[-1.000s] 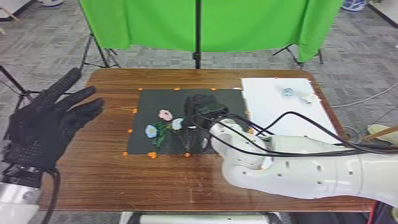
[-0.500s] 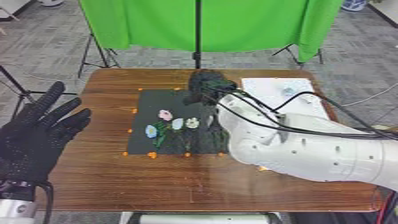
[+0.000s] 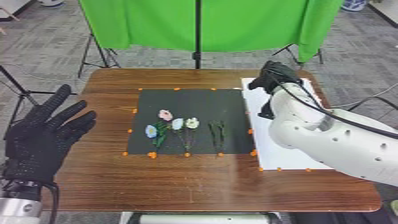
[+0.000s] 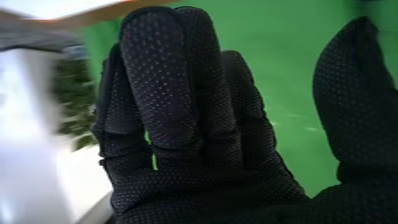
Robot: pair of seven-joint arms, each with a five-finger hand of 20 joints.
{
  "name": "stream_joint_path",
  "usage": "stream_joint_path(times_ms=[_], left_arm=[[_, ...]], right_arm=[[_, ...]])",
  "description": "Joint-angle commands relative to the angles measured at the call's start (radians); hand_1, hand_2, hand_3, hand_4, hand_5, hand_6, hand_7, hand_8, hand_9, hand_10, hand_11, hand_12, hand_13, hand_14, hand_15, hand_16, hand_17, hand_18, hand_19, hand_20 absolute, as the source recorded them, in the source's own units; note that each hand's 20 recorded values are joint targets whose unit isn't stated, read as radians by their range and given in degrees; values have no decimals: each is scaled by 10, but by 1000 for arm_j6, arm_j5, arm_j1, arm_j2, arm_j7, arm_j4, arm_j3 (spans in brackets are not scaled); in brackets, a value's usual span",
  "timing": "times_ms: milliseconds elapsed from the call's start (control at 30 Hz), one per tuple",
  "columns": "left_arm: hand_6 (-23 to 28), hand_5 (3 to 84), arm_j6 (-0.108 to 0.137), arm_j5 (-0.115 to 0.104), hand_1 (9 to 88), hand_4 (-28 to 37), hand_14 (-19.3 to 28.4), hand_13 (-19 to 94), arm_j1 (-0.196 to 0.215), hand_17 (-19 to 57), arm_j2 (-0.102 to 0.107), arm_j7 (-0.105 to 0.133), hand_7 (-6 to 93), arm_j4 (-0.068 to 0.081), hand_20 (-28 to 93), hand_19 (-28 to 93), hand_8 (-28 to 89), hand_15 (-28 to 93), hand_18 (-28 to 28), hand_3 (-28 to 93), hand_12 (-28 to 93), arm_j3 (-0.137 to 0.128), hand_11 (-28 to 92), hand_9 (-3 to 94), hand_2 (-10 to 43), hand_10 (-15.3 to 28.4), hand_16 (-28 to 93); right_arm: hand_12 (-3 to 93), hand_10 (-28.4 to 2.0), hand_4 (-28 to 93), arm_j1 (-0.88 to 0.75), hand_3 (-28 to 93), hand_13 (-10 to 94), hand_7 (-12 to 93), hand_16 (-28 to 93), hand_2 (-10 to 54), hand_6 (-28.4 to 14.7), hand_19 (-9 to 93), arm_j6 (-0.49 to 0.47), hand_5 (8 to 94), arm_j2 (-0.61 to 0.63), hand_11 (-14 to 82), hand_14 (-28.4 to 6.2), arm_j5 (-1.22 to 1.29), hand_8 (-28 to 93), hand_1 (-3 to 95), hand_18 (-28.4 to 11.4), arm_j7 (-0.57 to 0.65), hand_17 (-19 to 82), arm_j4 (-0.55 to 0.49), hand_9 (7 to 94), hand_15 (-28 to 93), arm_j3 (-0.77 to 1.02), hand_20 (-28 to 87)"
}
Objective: Arrange flowers
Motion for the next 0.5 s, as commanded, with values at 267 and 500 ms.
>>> stream_joint_path(times_ms=[267, 500], left_arm=[[47, 261, 7, 3, 209, -283, 266, 169, -1, -105, -1, -2, 159, 5, 342, 530, -110, 473, 243, 751, 124, 10, 200, 239, 70, 179, -69], [47, 262, 7, 0, 209, -283, 267, 169, 4, -105, -1, 13, 158, 5, 342, 530, -110, 472, 243, 752, 123, 15, 199, 240, 70, 179, -69]], right_arm=[[144, -162, -271, 21, 711, 792, 93, 159, -95, -41, 863, -39, 456, 101, 218, -102, 53, -103, 338, -249, 61, 339, 178, 778, 585, -17, 100], [144, -163, -273, 2, 711, 785, 93, 161, -95, -29, 866, -116, 433, 89, 219, -105, 66, -104, 341, -249, 60, 338, 240, 767, 590, -13, 82]])
